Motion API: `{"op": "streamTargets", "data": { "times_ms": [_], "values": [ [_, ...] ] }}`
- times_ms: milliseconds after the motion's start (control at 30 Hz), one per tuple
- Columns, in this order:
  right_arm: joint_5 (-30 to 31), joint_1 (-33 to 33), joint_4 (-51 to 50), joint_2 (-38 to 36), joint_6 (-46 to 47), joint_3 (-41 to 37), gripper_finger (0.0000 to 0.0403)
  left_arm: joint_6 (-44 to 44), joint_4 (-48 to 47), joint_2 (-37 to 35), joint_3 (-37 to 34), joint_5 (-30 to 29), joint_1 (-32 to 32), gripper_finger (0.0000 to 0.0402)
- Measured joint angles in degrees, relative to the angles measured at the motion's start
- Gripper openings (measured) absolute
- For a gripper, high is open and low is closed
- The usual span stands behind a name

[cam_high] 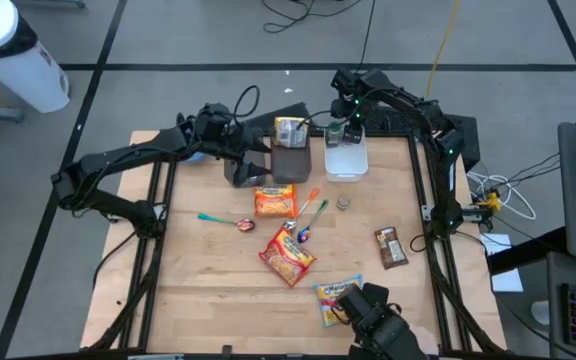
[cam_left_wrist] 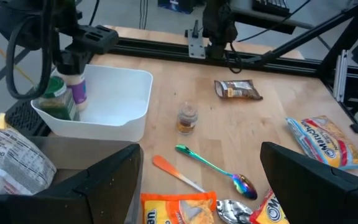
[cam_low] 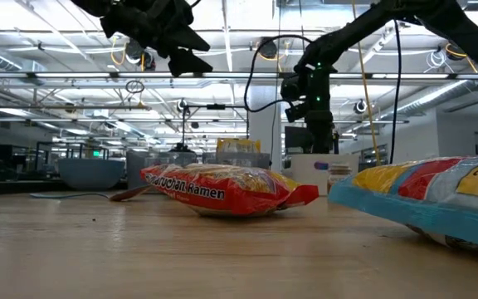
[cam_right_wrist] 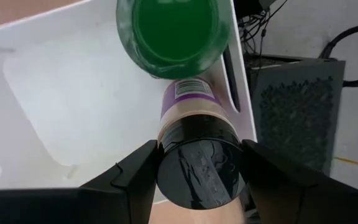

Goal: Pick & Place Food Item
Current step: Put the purple seasoning bottle into the white bin

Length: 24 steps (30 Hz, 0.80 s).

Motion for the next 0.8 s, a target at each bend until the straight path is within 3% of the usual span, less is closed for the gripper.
{"op": "streamTargets", "data": {
  "times_ms": [300, 800],
  "values": [
    [0.12, 0.13, 0.7, 0.48, -0.2, 0.13, 0.0204, 0.24, -0.08, 0.0, 0.0, 0.12, 0.02, 0.0342],
    [4.52, 1.13, 2.99, 0.79, -1.64, -0.15, 0.0261, 0.22, -0.69, 0.0, 0.0, 0.16, 0.02, 0.0342]
  ]
}}
